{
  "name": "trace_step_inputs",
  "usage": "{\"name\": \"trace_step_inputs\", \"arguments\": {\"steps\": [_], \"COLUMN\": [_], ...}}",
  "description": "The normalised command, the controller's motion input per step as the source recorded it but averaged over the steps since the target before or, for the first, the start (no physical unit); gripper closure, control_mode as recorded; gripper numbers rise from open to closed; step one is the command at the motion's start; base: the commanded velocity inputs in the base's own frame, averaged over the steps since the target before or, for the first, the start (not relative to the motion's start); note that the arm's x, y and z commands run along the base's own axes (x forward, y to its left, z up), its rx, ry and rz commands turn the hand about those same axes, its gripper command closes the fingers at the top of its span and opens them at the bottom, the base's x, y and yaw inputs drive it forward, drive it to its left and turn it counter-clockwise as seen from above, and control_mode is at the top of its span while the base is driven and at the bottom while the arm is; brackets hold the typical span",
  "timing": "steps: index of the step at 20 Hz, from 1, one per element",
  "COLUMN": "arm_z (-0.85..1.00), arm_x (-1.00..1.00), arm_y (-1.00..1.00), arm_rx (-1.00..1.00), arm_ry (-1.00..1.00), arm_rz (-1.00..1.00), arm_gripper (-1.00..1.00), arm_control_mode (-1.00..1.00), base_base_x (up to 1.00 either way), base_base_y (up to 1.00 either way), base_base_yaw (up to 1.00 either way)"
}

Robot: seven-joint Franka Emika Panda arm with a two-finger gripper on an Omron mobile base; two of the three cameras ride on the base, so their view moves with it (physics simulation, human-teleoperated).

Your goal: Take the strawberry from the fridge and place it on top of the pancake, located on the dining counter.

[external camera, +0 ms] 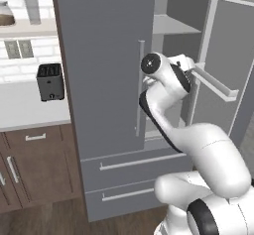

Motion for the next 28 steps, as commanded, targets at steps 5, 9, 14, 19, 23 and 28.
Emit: {"name": "trace_step_inputs", "arguments": {"steps": [5,9,14,19,23,28], "arm_z": [-0.10,-0.28,-0.11,0.00,0.00,0.00], "arm_x": [0.22,0.82,0.77,0.58,0.53,0.55], "arm_y": [0.85,0.15,-0.07,0.31,0.23,-0.09], "arm_rx": [0.61,0.76,0.17,-0.14,-0.07,0.00], "arm_ry": [-0.10,0.13,0.00,-0.18,0.00,0.00], "arm_rz": [0.02,0.29,0.17,0.07,0.05,0.07], "arm_gripper": [-1.00,-1.00,-1.00,-1.00,-1.00,-1.00], "arm_control_mode": [-1.00,-1.00,-1.00,-1.00,-1.00,-1.00], "base_base_x": [0.00,0.00,0.00,0.00,0.00,0.00], "base_base_y": [0.00,0.00,0.00,0.00,0.00,0.00], "base_base_yaw": [0.00,0.00,0.00,0.00,0.00,0.00]}}
